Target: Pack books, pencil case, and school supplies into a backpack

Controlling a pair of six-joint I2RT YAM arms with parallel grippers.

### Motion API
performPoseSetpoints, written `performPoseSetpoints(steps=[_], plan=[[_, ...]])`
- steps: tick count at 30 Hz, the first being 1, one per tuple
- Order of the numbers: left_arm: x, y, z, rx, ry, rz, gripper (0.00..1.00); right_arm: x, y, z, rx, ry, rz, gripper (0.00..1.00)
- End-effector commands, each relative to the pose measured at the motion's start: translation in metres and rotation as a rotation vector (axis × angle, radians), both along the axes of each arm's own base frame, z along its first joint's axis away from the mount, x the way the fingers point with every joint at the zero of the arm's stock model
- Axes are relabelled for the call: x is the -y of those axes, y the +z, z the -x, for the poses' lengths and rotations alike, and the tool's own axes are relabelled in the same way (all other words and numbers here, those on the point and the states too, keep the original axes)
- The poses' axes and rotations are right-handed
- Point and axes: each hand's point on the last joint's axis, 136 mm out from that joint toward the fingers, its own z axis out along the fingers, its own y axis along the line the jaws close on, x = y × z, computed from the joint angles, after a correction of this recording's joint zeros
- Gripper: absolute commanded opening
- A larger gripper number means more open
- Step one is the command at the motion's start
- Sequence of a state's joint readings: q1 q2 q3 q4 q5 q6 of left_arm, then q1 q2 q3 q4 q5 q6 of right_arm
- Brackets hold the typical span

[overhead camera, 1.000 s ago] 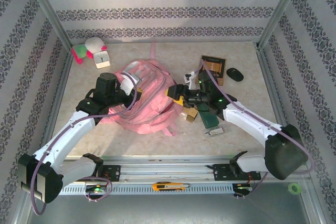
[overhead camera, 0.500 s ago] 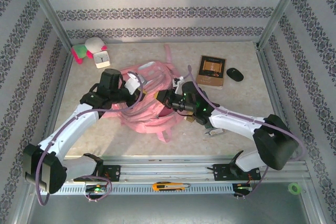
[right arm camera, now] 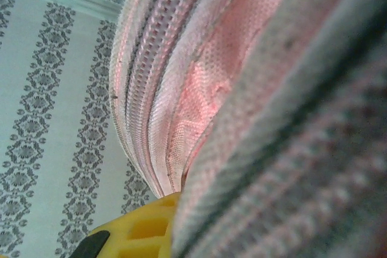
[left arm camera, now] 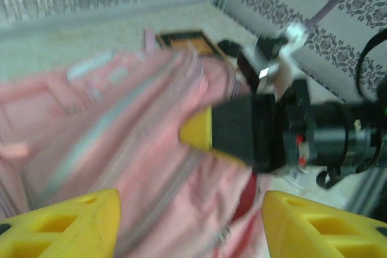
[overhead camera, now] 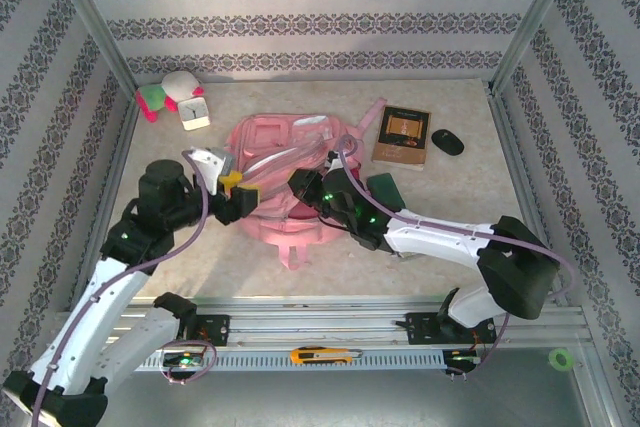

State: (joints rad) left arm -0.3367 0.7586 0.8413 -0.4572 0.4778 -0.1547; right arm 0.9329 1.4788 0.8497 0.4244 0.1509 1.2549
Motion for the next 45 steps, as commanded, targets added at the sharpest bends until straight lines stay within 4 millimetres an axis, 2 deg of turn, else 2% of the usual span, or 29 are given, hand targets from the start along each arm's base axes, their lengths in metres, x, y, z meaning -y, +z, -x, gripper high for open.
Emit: performPoseSetpoints(steps=[1, 4, 8, 11, 12, 13, 14, 20, 23, 28, 30, 34, 39, 45], plan=[[-0.003, -0.046, 0.017, -0.282, 0.130, 0.125, 0.60, 0.002, 0.058, -0.015, 0.152, -0.135, -0.099, 0.00], [-0.006, -0.049, 0.015, -0.277, 0.197, 0.148, 0.59, -0.002, 0.063, -0.014, 0.170, -0.161, -0.097, 0.00], [0.007, -0.064, 0.018, -0.301, 0.152, 0.079, 0.58, -0.012, 0.066, -0.015, 0.171, -0.153, -0.106, 0.00], [0.010, -0.068, 0.018, -0.312, 0.146, 0.057, 0.57, -0.016, 0.068, -0.015, 0.171, -0.146, -0.111, 0.00], [0.014, -0.074, 0.019, -0.325, 0.136, 0.031, 0.55, -0.020, 0.069, -0.015, 0.173, -0.141, -0.117, 0.00], [0.022, -0.080, 0.021, -0.338, 0.121, 0.007, 0.48, -0.023, 0.072, -0.015, 0.179, -0.136, -0.115, 0.00], [0.022, -0.085, 0.021, -0.346, 0.131, -0.013, 0.47, -0.024, 0.072, -0.015, 0.181, -0.134, -0.114, 0.00], [0.029, -0.090, 0.021, -0.337, 0.118, -0.042, 0.45, -0.028, 0.073, -0.015, 0.180, -0.136, -0.116, 0.00], [0.020, -0.093, 0.016, -0.323, 0.171, -0.089, 0.44, -0.028, 0.076, -0.015, 0.185, -0.134, -0.120, 0.00], [0.014, -0.098, 0.005, -0.315, 0.246, -0.124, 0.30, -0.031, 0.077, -0.014, 0.187, -0.127, -0.125, 0.00], [0.017, -0.101, 0.002, -0.327, 0.257, -0.126, 0.28, -0.031, 0.079, -0.014, 0.189, -0.125, -0.127, 0.00], [0.030, -0.100, -0.002, -0.342, 0.245, -0.091, 0.22, -0.036, 0.080, -0.012, 0.191, -0.109, -0.119, 0.00], [0.030, -0.091, -0.005, -0.342, 0.272, -0.062, 0.00, -0.044, 0.076, -0.004, 0.217, -0.034, -0.066, 0.00], [0.022, -0.080, 0.004, -0.361, 0.301, -0.020, 0.00, -0.051, 0.053, 0.012, 0.226, 0.093, 0.024, 0.00]])
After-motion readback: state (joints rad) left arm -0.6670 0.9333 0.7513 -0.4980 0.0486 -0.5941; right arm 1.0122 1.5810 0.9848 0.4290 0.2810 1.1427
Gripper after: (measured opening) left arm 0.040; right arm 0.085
